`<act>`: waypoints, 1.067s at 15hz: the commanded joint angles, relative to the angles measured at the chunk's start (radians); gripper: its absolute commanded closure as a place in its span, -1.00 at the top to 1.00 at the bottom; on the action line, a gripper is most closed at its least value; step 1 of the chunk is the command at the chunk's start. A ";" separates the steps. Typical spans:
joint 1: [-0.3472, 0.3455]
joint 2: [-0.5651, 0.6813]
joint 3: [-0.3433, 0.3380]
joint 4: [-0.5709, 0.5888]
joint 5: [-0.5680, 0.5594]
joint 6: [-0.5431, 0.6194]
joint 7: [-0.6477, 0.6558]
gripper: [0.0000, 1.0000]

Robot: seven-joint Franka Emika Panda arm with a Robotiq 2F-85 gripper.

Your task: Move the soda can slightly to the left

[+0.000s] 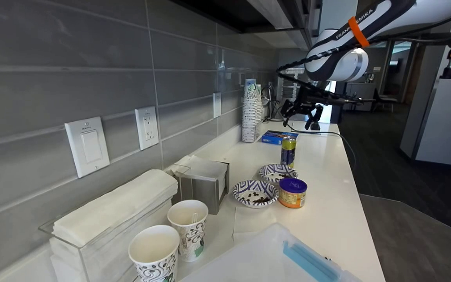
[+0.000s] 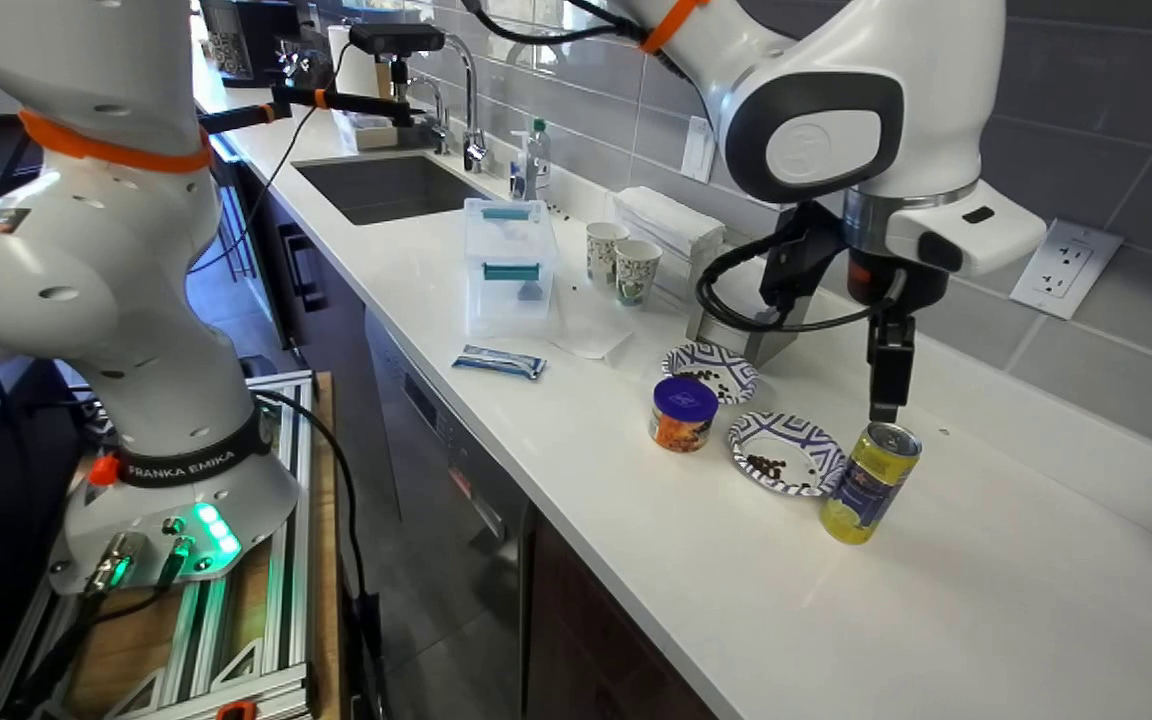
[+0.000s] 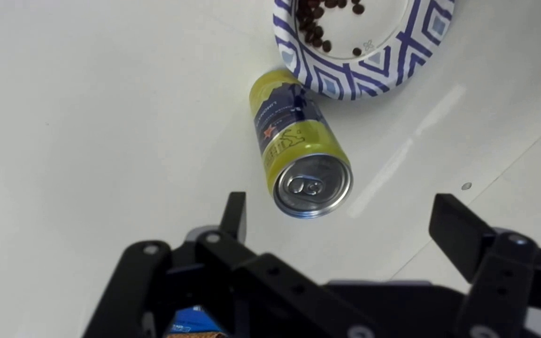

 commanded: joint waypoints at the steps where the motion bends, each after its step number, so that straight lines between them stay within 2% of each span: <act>1: -0.027 0.061 0.015 0.061 0.055 -0.021 0.024 1.00; 6: -0.047 0.104 0.021 0.094 0.097 -0.029 0.022 1.00; 16: -0.033 0.186 0.005 0.140 0.055 -0.027 0.066 1.00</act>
